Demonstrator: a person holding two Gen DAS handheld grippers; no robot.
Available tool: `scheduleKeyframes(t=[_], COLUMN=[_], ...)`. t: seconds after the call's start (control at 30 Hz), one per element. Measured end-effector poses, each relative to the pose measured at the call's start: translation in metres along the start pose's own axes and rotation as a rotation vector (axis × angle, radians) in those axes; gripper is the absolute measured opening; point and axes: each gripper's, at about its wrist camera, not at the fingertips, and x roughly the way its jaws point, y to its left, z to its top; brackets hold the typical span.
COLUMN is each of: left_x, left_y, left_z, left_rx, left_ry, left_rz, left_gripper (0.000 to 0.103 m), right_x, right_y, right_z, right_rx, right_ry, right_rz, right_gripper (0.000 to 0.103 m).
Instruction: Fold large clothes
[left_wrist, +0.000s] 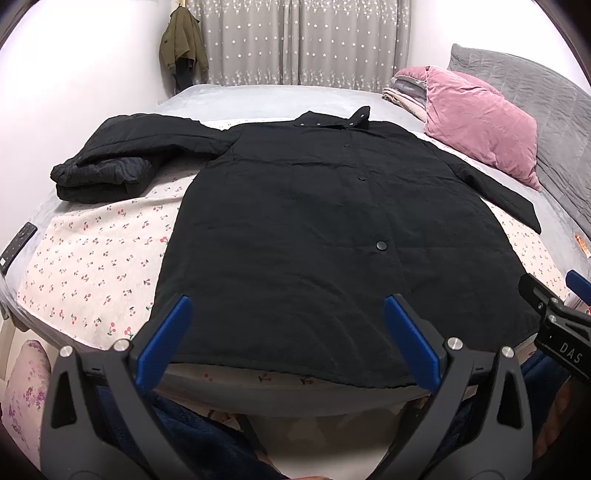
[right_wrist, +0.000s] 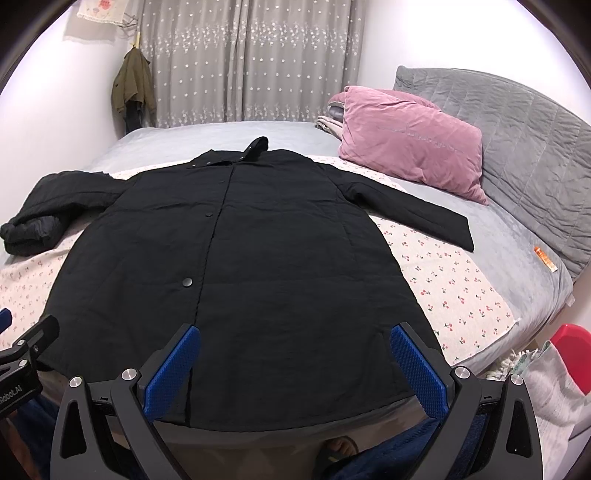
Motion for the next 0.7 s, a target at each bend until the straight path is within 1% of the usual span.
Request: scheduleKeyframes(t=[0.2, 0.33, 0.4, 0.5, 0.57, 0.63, 0.7], left_x=[-0.002, -0.003, -0.002, -0.002, -0.003, -0.003, -0.003], left_y=[0.006, 0.010, 0.013, 0.020, 0.030, 0.045, 0.062], left_z=[0.001, 0.000, 0.000, -0.001, -0.002, -0.004, -0.006], left_rx=[-0.002, -0.021, -0.032, -0.042, -0.058, -0.087, -0.115], left_ry=[0.006, -0.004, 0.004, 0.027, 0.030, 0.035, 0.041], left_rz=[0.016, -0.003, -0.019, -0.022, -0.013, 0.001, 0.012], left_gripper=[0.103, 0.103, 0.103, 0.103, 0.103, 0.103, 0.103], right_x=[0.000, -0.001, -0.001, -0.003, -0.001, 0.001, 0.004], right_y=[0.000, 0.000, 0.000, 0.002, -0.003, -0.012, -0.030], right_z=[0.000, 0.000, -0.001, -0.003, -0.004, -0.004, -0.004], right_rx=[0.000, -0.007, -0.013, -0.029, -0.046, -0.036, -0.004], right_ry=[-0.010, -0.016, -0.021, -0.048, -0.059, -0.061, -0.077], right_rz=[-0.011, -0.014, -0.013, -0.028, -0.036, -0.010, 0.014], right_gripper=[0.103, 0.103, 0.103, 0.103, 0.103, 0.103, 0.103])
